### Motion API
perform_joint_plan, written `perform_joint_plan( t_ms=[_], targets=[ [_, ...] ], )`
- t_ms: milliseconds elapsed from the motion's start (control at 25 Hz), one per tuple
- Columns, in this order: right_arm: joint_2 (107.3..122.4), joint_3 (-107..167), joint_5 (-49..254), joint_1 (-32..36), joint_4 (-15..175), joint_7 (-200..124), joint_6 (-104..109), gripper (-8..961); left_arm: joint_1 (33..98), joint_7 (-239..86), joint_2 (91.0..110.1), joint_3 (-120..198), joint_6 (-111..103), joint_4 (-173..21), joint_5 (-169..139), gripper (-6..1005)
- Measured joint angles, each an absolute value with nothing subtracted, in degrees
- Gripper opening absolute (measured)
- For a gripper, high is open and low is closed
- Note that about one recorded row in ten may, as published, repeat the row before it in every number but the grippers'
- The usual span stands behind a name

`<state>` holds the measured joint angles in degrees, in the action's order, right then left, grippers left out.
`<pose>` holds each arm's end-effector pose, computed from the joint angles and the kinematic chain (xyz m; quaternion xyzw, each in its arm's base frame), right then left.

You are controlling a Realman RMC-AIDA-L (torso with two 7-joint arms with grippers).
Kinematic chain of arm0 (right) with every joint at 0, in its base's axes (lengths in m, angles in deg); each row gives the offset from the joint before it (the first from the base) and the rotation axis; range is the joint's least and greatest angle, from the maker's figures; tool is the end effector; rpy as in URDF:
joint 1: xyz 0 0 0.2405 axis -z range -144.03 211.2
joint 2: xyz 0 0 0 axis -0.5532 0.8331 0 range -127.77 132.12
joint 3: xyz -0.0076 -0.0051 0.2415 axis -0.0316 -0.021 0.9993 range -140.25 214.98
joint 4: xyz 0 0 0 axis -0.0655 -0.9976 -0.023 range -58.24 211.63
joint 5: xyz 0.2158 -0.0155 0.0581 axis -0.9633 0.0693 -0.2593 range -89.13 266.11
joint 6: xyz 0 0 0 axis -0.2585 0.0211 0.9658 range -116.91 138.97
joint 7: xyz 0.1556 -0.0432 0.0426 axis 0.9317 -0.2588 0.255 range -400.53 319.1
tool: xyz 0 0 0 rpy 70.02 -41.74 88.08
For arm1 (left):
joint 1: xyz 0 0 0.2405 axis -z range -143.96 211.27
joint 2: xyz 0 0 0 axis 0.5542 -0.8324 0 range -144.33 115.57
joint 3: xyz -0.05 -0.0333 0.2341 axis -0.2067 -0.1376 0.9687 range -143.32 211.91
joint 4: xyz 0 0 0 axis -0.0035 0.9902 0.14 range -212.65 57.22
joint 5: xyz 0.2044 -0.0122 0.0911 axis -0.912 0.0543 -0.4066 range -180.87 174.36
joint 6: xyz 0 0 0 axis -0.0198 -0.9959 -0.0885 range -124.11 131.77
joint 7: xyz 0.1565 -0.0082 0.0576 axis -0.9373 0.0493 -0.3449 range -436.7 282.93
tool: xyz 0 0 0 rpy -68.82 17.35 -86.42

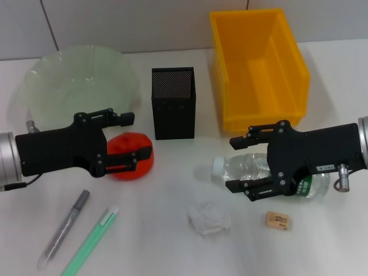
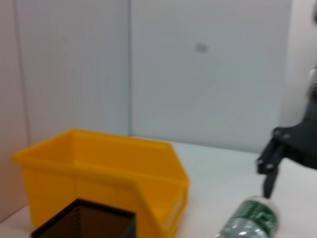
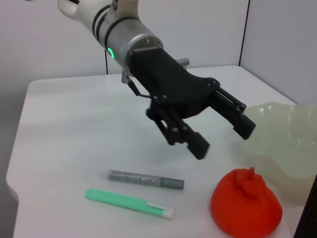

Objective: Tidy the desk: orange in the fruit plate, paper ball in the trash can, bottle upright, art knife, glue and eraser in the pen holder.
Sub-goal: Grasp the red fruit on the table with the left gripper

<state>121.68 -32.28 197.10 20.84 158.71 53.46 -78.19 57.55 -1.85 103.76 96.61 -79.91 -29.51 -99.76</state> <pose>0.1846 0.3065 0.0165 -0.9827 0.0619 0.1240 0.1228 -0.2158 0.3422 -0.0161 -0.9548 -0.0985 -0.2436 0.1393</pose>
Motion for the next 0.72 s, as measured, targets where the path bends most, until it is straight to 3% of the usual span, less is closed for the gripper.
perform_joint_plan(
  t_ms=[720],
  targets=[
    [121.71, -31.67, 197.03, 20.93, 159.44, 53.68, -78.21, 775, 57.05, -4.94, 103.91, 99.72, -67.29, -34.99, -99.94, 785]
  ],
)
